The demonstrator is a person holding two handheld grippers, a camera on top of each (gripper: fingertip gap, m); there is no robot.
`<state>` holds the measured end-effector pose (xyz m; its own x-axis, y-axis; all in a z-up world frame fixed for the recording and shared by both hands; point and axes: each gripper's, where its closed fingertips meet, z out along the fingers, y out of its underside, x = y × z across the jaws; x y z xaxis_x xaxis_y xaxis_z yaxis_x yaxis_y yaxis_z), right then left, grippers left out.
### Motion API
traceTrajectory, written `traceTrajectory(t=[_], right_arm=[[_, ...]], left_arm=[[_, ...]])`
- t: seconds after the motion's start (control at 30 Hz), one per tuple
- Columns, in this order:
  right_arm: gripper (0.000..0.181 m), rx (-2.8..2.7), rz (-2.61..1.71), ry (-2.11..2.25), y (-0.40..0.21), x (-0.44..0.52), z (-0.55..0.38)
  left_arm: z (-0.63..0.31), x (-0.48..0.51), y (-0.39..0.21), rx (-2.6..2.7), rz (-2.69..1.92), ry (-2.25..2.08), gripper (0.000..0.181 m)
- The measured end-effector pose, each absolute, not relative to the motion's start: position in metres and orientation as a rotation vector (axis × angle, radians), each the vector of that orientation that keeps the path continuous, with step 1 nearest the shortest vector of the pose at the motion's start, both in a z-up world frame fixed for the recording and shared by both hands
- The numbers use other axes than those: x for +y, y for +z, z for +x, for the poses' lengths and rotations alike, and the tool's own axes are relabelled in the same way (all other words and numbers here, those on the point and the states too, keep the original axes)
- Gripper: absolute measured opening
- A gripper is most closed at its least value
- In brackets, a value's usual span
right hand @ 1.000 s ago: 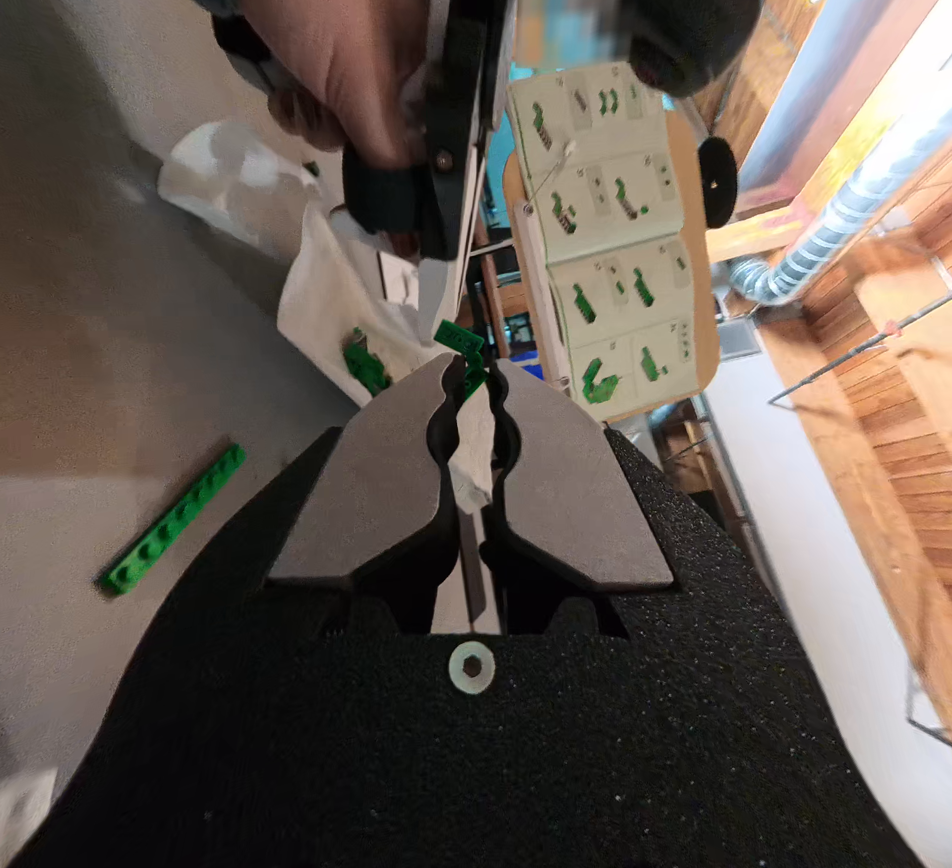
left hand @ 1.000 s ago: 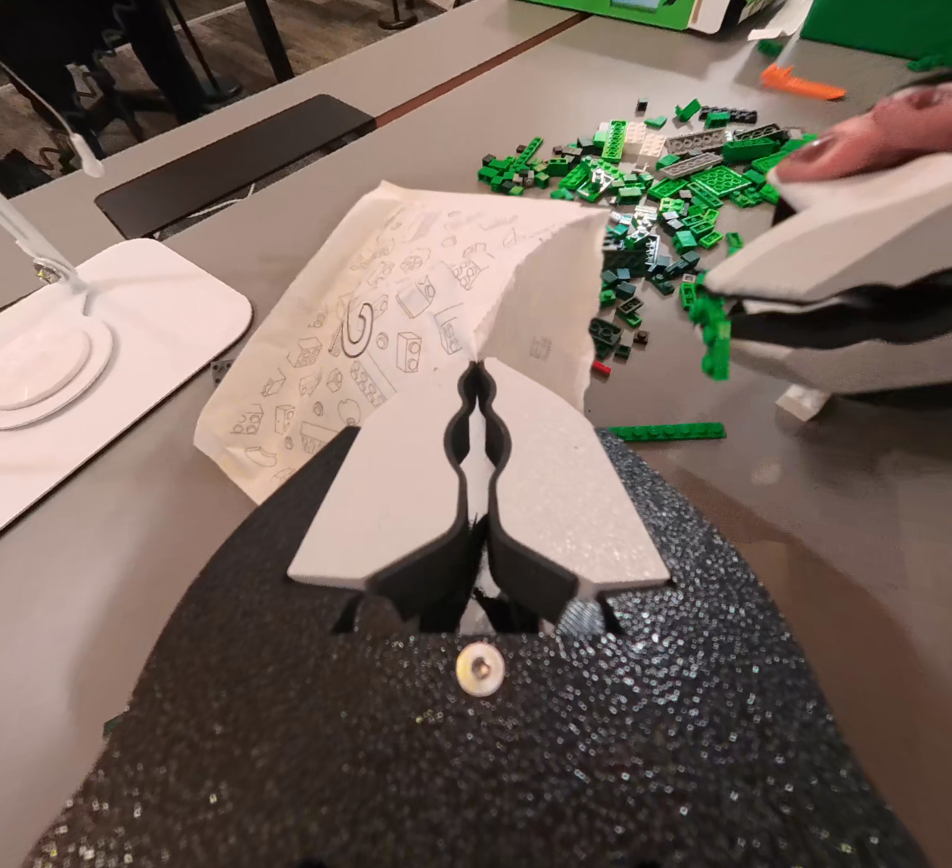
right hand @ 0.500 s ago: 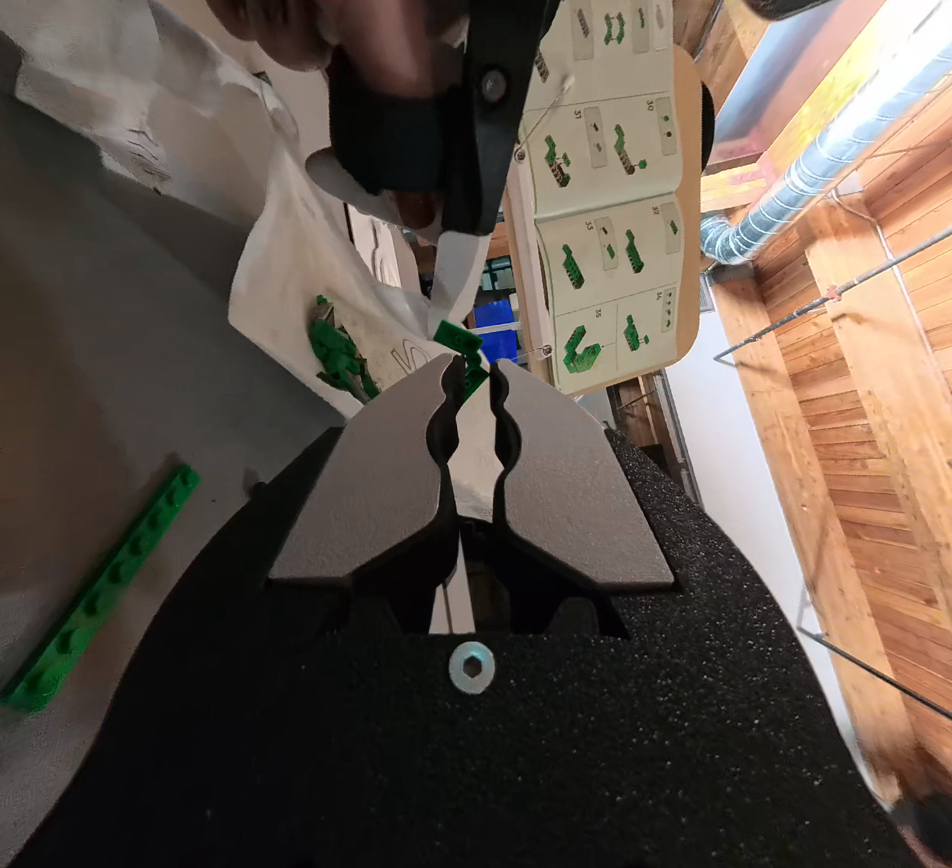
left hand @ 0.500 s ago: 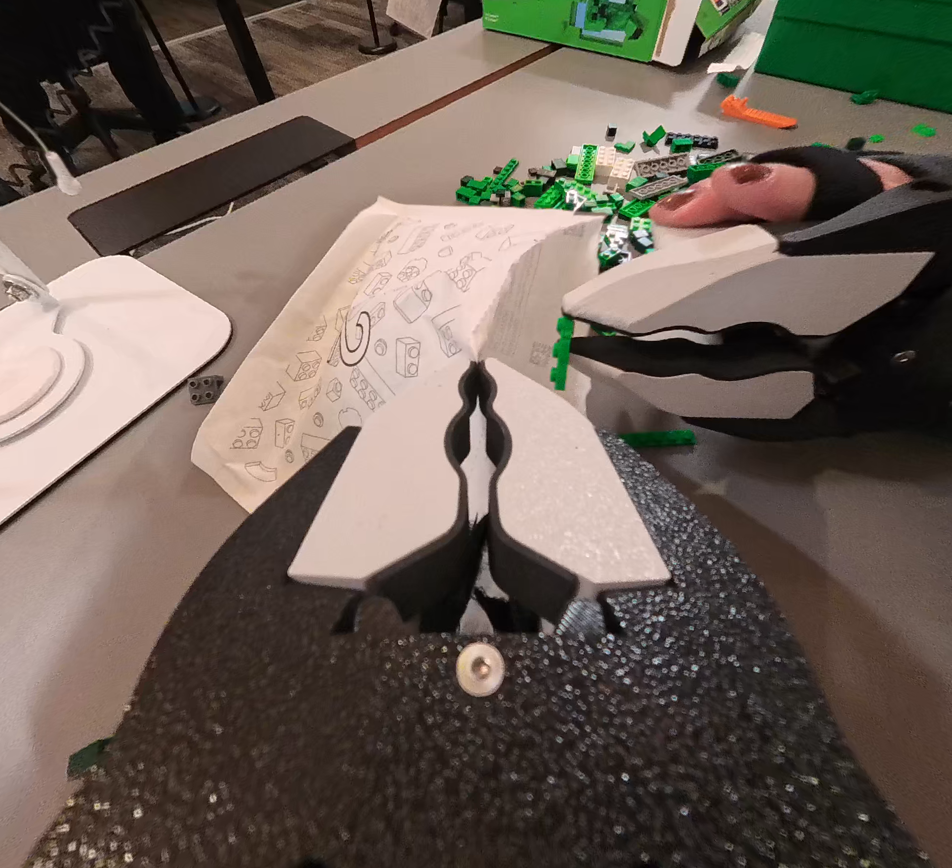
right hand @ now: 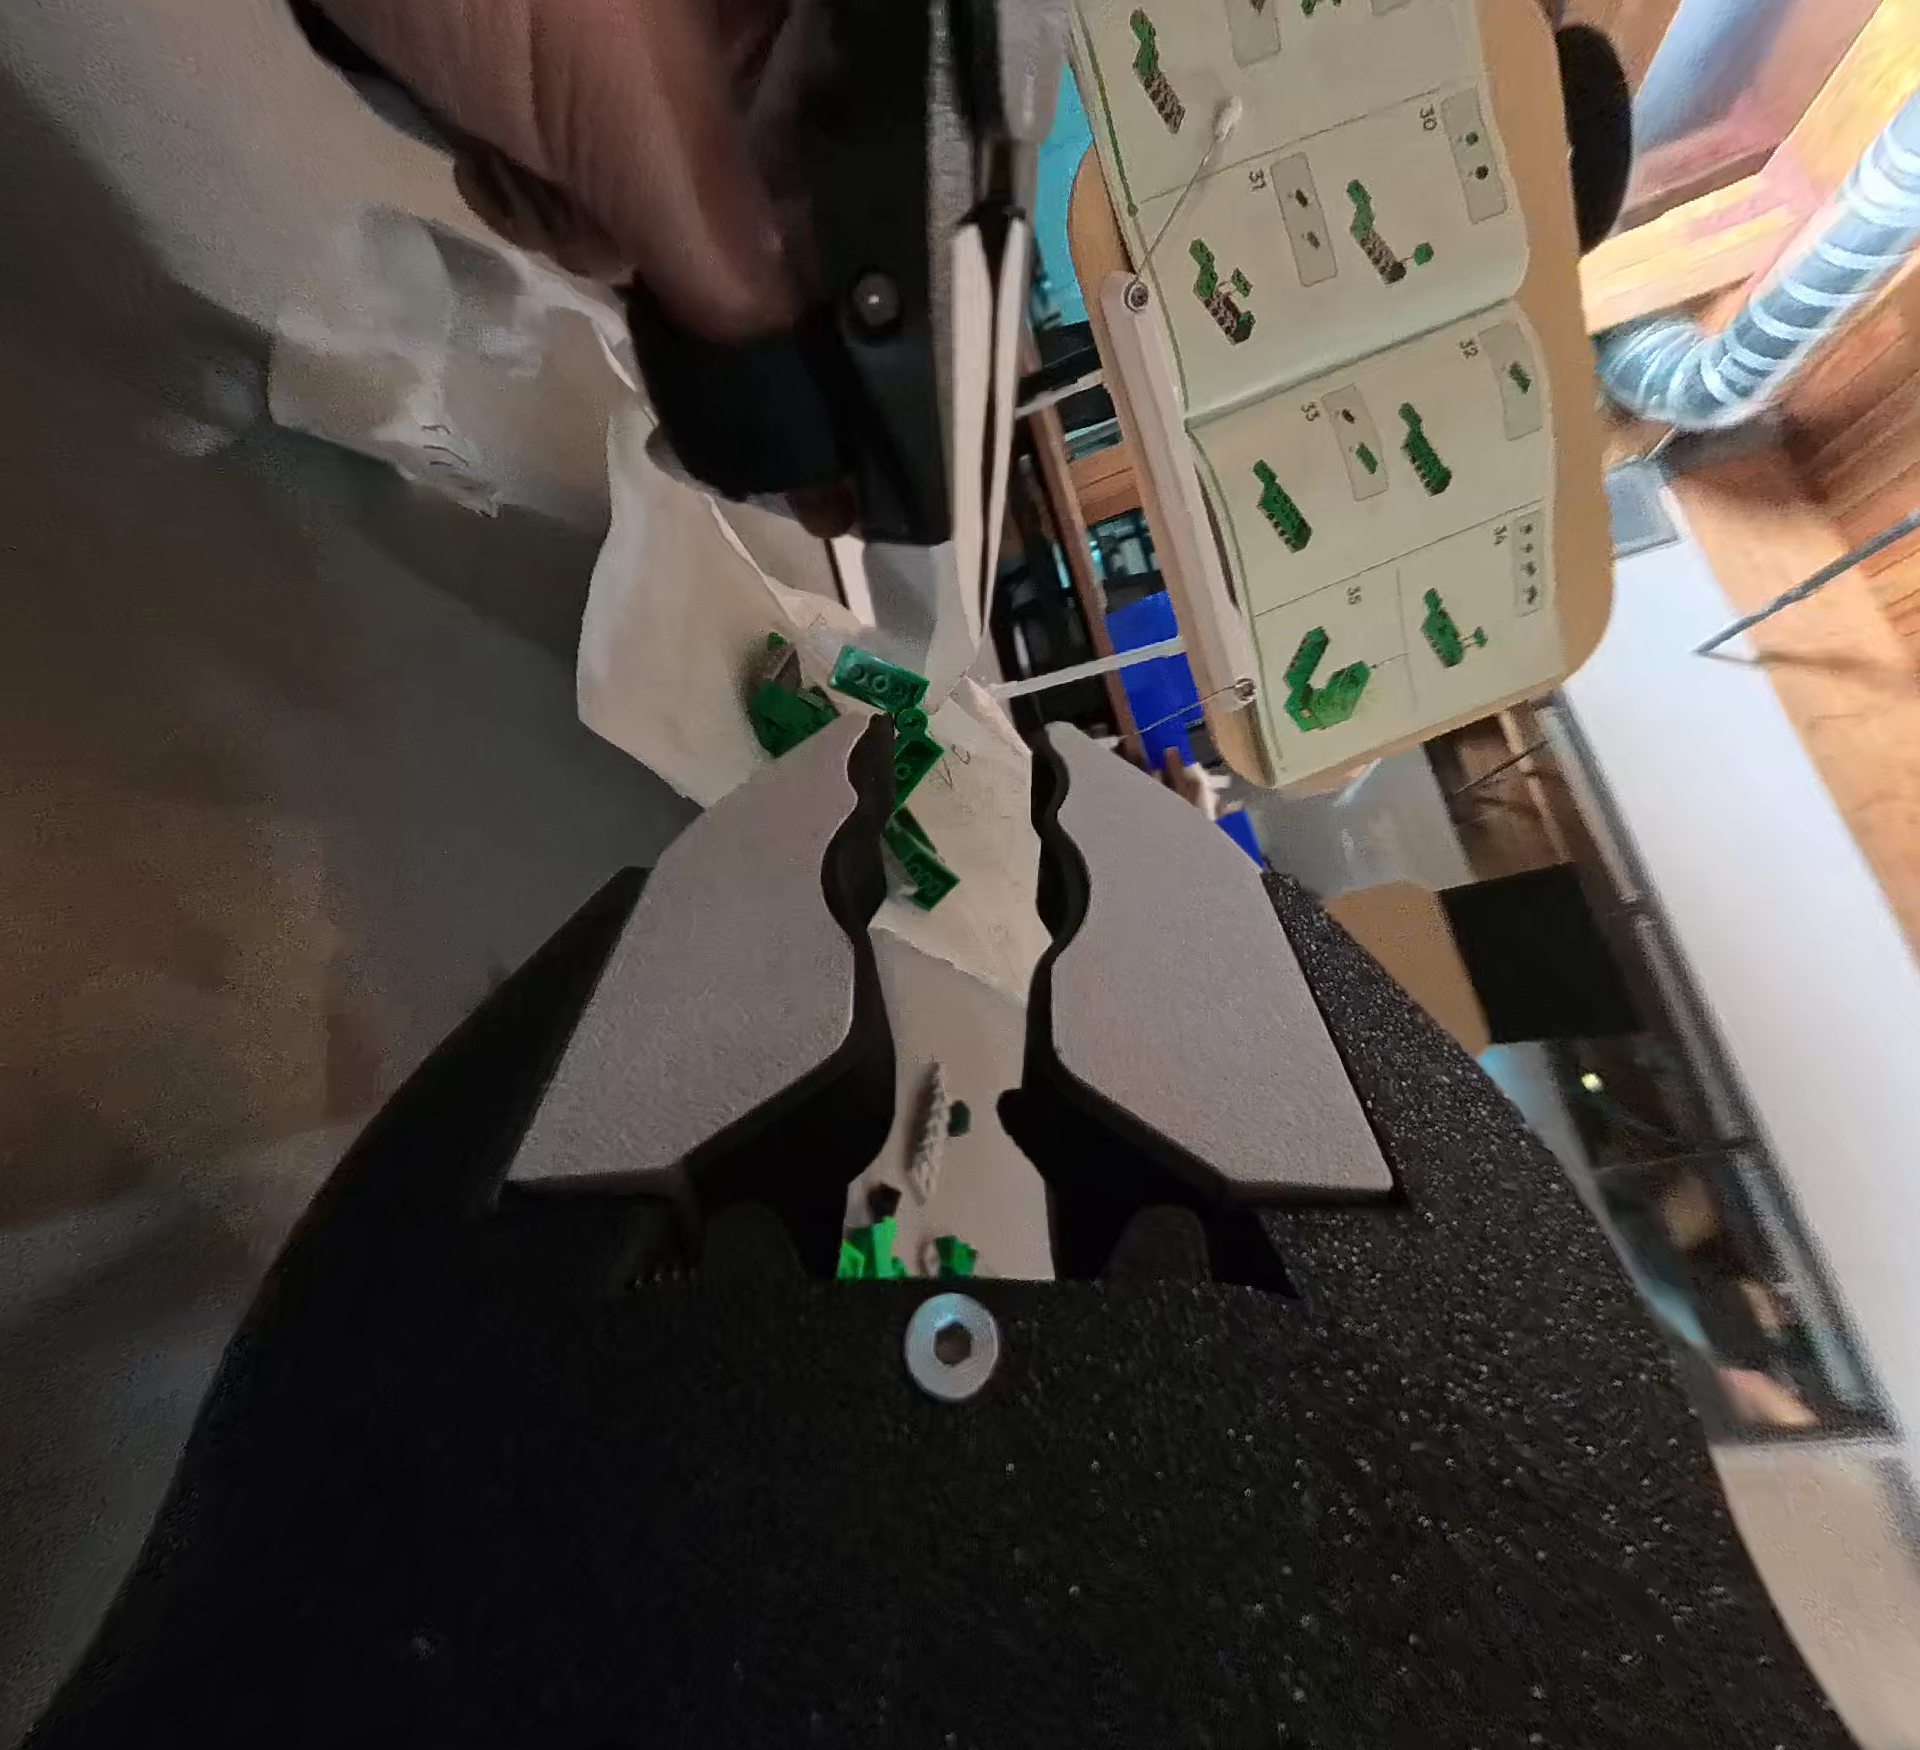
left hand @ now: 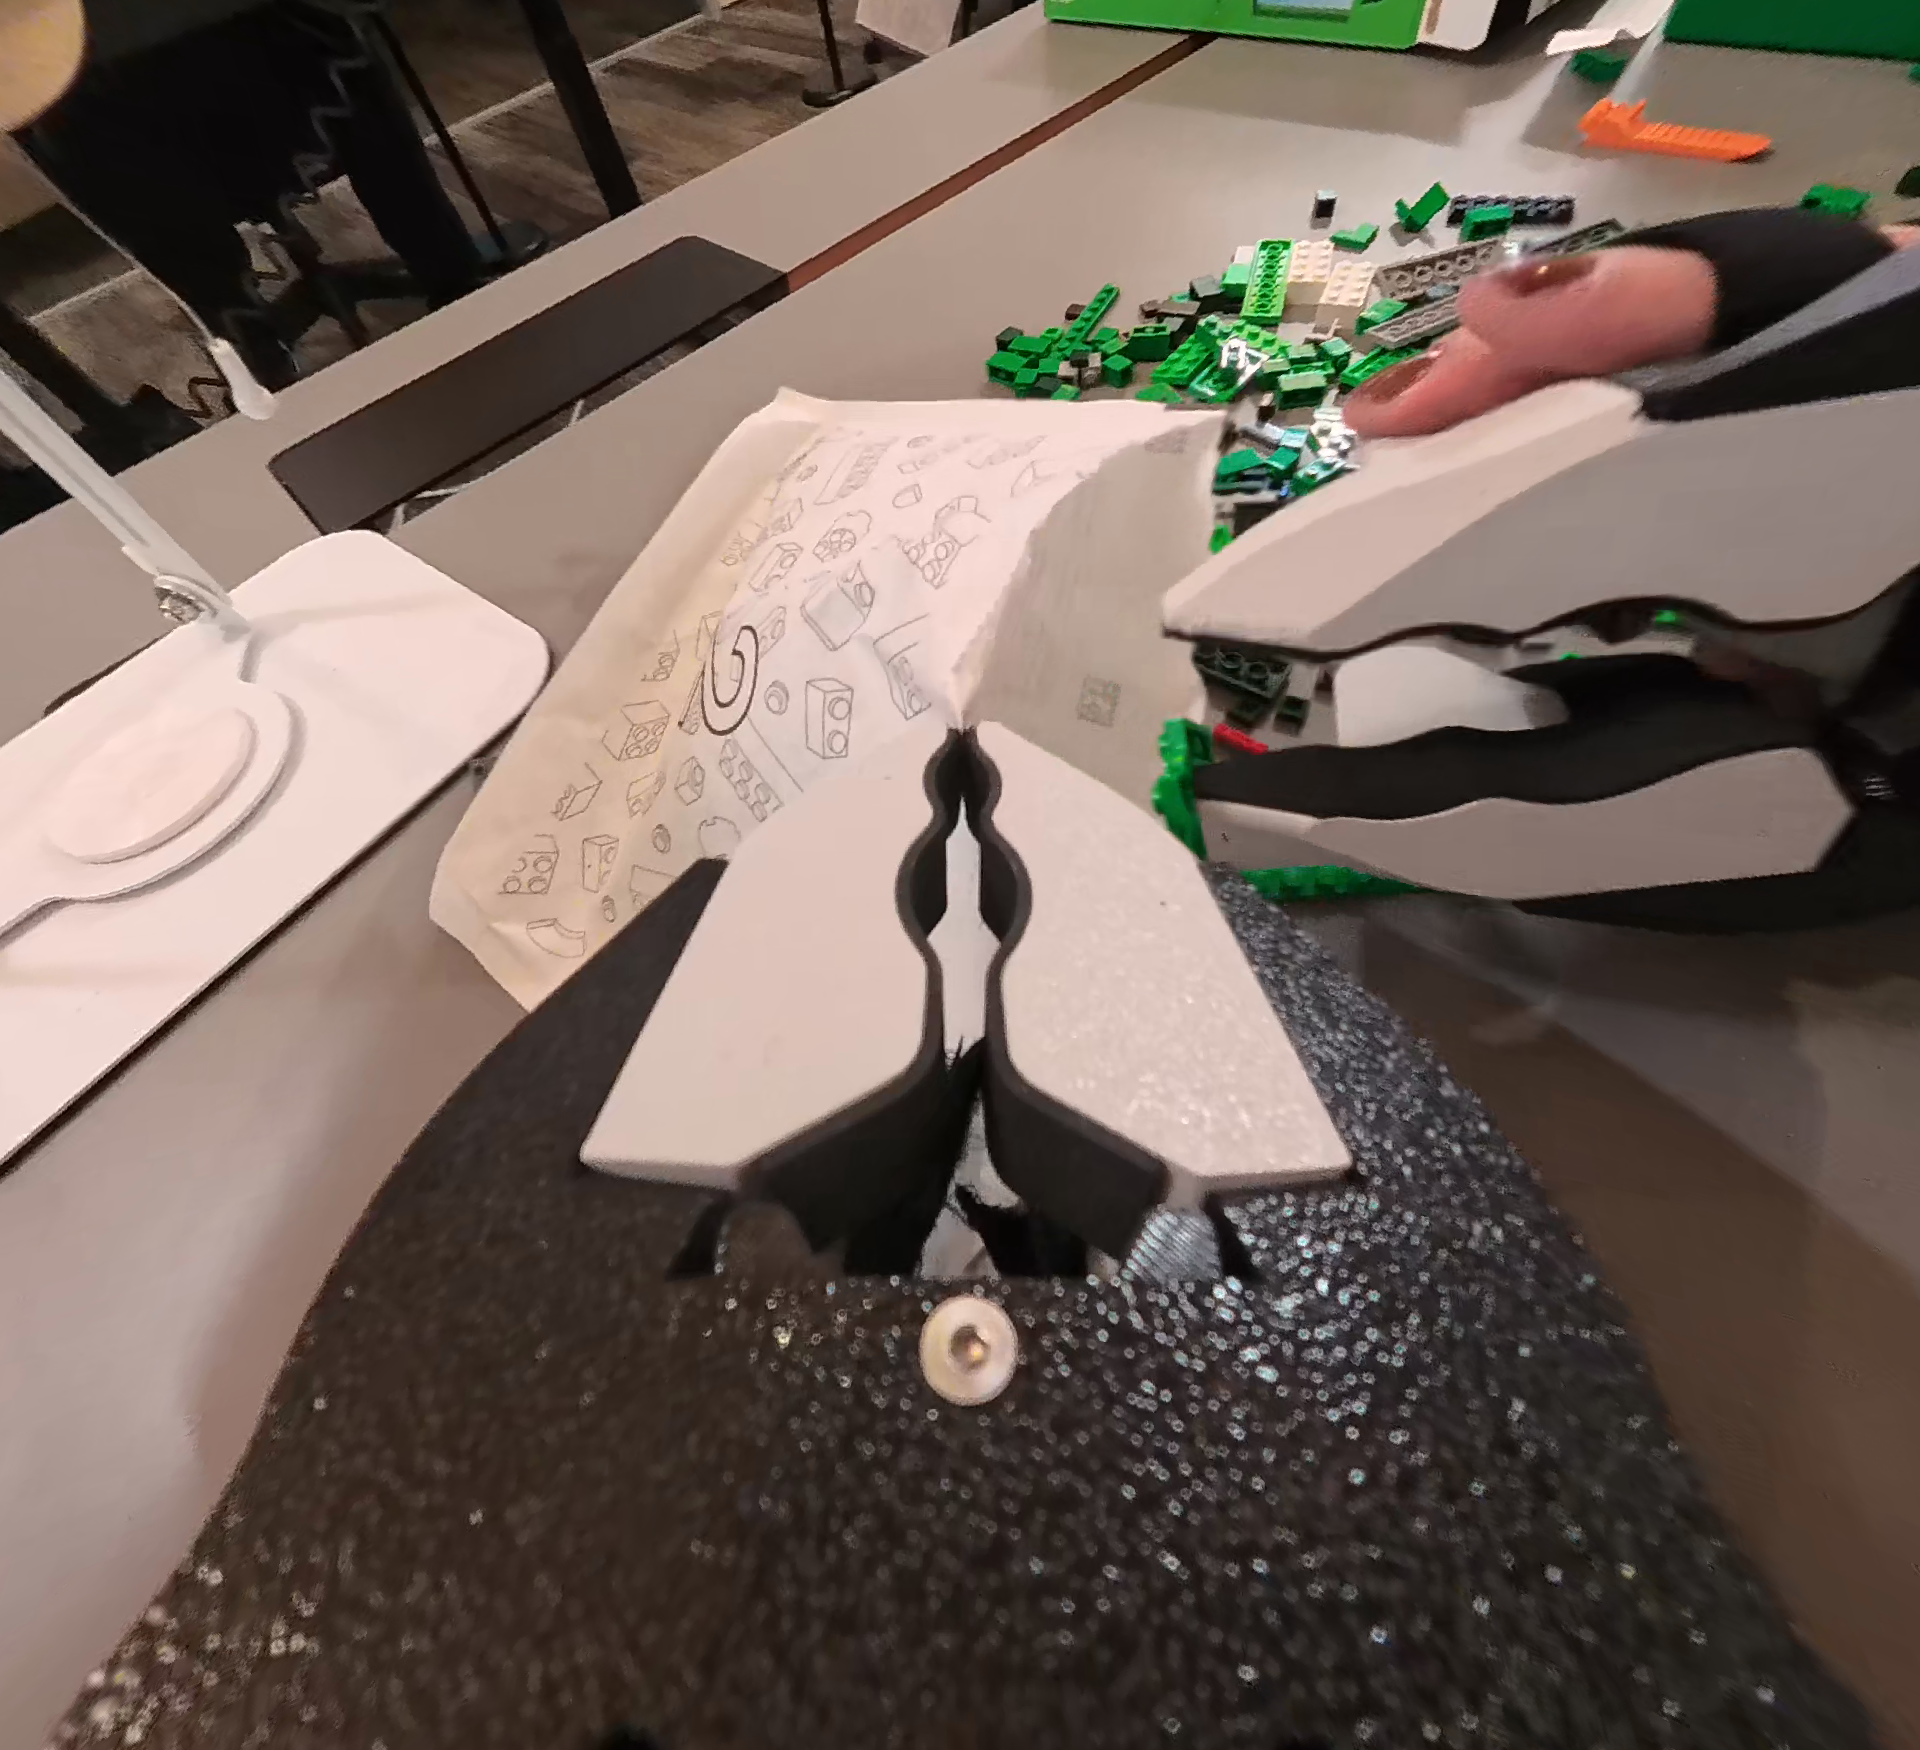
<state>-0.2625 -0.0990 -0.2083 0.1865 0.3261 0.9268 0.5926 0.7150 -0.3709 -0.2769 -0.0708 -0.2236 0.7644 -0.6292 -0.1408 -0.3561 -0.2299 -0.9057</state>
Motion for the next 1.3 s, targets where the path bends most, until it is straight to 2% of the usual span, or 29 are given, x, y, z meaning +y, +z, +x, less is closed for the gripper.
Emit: traceTrajectory(t=[0.27,0.7,1.0,1.3], right_arm=[[0.032,-1.328,-0.996,-0.249,-0.213,-0.072,-0.247],[0.06,-1.104,-1.125,-0.297,-0.191,-0.049,-0.218],[0.063,-1.088,-1.298,-0.229,-0.201,-0.036,-0.203],[0.064,-1.047,-1.473,0.098,-0.203,-0.04,-0.193]], left_arm=[[-0.272,-0.073,-0.227,0.777,-1.849,-0.328,0.0],[-0.269,-0.074,-0.228,0.792,-1.833,-0.34,0.0],[-0.261,-0.077,-0.233,0.903,-1.798,-0.222,0.0],[-0.268,-0.073,-0.232,0.872,-1.801,-0.216,0.0]])
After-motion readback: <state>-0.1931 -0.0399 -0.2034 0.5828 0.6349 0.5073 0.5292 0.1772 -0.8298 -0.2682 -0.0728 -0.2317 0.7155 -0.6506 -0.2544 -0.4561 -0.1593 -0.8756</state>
